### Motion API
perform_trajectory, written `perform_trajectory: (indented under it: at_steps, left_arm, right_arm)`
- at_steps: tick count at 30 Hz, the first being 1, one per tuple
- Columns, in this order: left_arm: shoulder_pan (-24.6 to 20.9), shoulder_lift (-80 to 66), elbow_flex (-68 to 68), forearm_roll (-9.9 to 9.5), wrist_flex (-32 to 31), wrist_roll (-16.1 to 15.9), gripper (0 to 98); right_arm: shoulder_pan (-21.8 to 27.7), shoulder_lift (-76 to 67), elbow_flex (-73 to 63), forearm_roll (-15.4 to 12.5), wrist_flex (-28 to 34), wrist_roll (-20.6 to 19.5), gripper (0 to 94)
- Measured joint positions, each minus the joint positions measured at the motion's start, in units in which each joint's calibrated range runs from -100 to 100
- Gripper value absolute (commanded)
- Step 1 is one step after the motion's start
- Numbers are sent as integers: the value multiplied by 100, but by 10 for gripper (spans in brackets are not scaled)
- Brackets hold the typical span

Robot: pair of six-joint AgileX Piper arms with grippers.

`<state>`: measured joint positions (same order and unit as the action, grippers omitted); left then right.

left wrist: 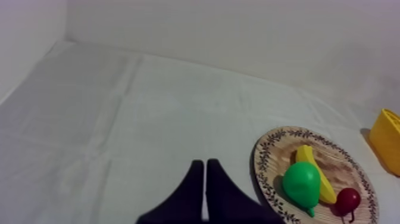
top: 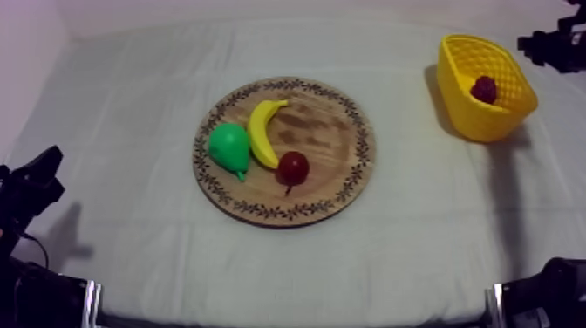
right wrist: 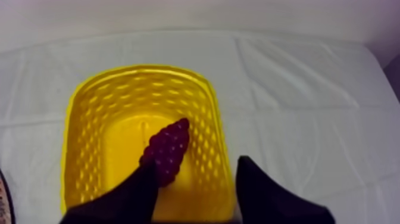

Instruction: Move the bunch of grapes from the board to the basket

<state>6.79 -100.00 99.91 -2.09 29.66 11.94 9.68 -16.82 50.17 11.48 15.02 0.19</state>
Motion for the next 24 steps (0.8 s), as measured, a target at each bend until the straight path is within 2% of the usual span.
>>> perform_trajectory:
  at_steps: [2, 5, 13, 16, 19, 21, 24]
  left_arm:
    - [0, 0, 0, 0, 0, 0, 1]
    - [0, 0, 0, 0, 0, 0, 1]
    - [0, 0, 0, 0, 0, 0, 1]
    - [0, 0, 0, 0, 0, 0, 1]
    - [0, 0, 0, 0, 0, 0, 1]
    - [0, 0, 0, 0, 0, 0, 1]
    - [0, 0, 0, 0, 0, 0, 1]
  right_arm:
    - [10, -294, 305, -176, -150, 166, 343]
    - [-16, -798, 836, -588, -419, 530, 334]
    - [-277, -2143, 2430, -2155, -884, 1916, 318]
    - [-326, -2631, 2931, -2615, -918, 2423, 309]
    - [-338, -3164, 3425, -2822, -937, 2798, 294]
    - [-338, -3494, 3701, -2823, -948, 2963, 278]
    - [-325, -4028, 4109, -2573, -883, 3096, 231]
